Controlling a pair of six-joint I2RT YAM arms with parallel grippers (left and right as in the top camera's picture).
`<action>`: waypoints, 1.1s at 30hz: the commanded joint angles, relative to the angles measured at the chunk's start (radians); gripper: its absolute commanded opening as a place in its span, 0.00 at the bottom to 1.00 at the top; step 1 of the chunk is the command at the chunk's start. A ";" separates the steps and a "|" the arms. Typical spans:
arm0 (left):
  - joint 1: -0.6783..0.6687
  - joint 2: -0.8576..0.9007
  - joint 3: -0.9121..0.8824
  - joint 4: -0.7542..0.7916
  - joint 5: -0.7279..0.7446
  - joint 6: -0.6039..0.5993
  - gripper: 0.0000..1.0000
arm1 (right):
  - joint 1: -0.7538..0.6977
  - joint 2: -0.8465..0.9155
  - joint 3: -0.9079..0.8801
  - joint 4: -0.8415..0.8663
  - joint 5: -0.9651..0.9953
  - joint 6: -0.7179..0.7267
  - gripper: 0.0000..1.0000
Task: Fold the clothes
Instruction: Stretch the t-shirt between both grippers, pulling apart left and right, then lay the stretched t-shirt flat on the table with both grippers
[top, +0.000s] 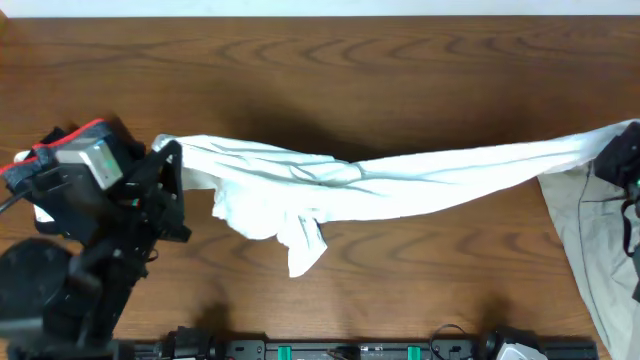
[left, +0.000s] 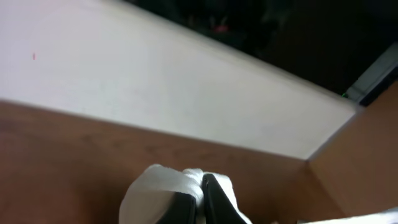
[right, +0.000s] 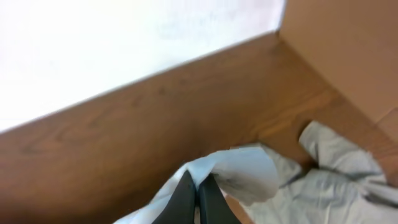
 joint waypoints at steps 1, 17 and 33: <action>0.005 -0.007 0.061 0.006 -0.012 0.014 0.06 | -0.010 -0.010 0.079 0.000 0.032 0.023 0.01; 0.005 0.029 0.188 -0.086 -0.011 0.036 0.06 | -0.010 0.046 0.218 -0.072 0.085 0.026 0.01; 0.005 0.789 0.248 0.127 0.085 0.036 0.06 | 0.072 0.648 0.228 0.113 -0.130 -0.022 0.01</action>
